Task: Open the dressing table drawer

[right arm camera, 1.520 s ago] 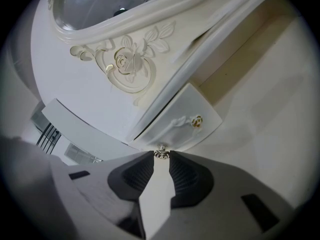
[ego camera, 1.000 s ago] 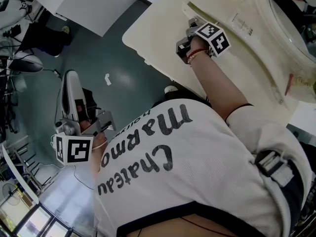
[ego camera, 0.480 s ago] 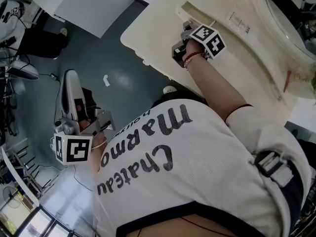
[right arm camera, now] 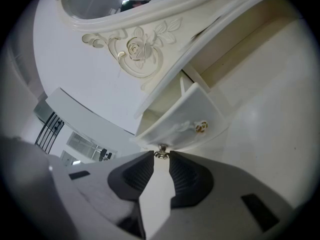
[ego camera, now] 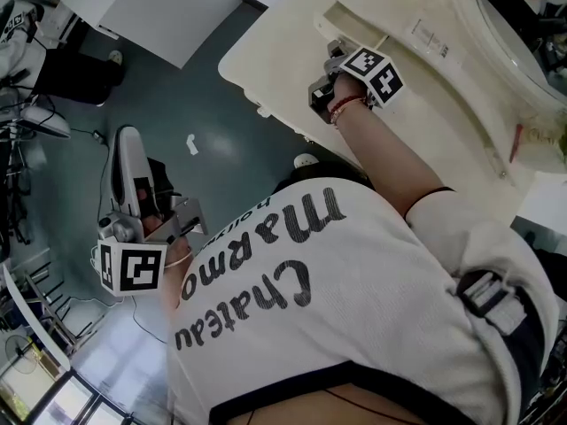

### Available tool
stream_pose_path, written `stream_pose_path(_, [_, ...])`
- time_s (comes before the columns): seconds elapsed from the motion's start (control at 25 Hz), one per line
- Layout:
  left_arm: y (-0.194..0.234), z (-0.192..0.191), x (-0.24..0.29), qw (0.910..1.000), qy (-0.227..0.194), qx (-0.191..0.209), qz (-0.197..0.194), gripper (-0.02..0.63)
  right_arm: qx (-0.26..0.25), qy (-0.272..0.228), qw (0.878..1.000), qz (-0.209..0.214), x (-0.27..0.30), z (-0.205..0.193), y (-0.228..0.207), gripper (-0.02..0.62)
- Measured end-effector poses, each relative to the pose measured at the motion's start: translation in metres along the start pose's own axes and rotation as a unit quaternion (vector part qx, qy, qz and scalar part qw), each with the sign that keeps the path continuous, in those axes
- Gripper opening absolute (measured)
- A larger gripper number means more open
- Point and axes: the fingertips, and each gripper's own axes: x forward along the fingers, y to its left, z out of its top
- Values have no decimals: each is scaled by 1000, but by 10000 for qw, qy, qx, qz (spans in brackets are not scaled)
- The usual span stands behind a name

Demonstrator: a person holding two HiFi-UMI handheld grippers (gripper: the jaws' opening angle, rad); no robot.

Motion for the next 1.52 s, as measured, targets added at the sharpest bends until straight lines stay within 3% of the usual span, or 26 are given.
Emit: stream_pose_path(1.52, [7, -4, -2, 9999, -38, -162, -45, 21, -225, -19, 9997, -39, -5, -6, 3, 106])
